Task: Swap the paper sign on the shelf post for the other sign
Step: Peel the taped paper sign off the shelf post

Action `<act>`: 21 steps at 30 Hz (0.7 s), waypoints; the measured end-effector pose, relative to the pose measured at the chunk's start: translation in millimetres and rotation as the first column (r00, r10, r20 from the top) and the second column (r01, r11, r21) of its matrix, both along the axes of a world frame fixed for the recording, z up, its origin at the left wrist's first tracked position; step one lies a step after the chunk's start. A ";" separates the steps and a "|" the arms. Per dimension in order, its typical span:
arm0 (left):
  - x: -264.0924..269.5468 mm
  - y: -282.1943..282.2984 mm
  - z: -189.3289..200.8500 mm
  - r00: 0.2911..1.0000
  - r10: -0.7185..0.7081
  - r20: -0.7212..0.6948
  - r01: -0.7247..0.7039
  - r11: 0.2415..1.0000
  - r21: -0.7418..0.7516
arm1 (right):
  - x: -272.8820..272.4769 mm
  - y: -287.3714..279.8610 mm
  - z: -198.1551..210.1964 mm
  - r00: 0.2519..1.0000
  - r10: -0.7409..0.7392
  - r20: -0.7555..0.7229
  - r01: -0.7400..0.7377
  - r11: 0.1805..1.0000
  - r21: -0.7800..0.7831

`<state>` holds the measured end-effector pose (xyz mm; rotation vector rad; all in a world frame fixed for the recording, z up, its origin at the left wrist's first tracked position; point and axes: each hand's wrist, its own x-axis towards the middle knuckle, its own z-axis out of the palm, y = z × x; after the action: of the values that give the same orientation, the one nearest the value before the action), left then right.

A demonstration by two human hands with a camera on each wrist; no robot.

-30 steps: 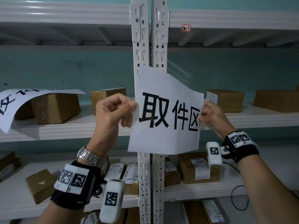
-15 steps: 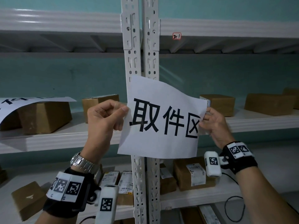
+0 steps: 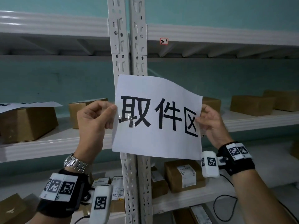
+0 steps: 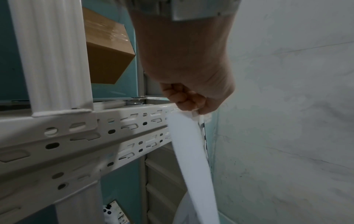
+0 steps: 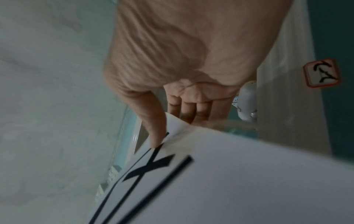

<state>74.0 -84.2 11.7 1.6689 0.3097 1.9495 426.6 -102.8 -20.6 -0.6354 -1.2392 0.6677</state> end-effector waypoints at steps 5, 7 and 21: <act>8.7 6.3 0.9 0.999 -0.011 0.047 0.012 1.000 -0.009 | 3.2 -13.3 -1.4 0.999 0.026 -0.029 -0.027 0.999 -0.041; 12.0 8.0 1.3 0.999 -0.017 0.035 0.018 0.999 -0.028 | 4.3 -20.7 0.9 1.000 -0.005 -0.009 0.004 0.997 -0.071; 18.5 11.3 3.2 0.983 0.076 -0.170 -0.095 0.989 -0.112 | 24.1 -33.8 10.0 0.950 -0.307 -0.063 0.303 0.951 -0.062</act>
<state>92.4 -72.9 14.9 1.7674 0.5589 1.8173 450.6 -136.6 -10.6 -0.8195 -1.0313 0.4599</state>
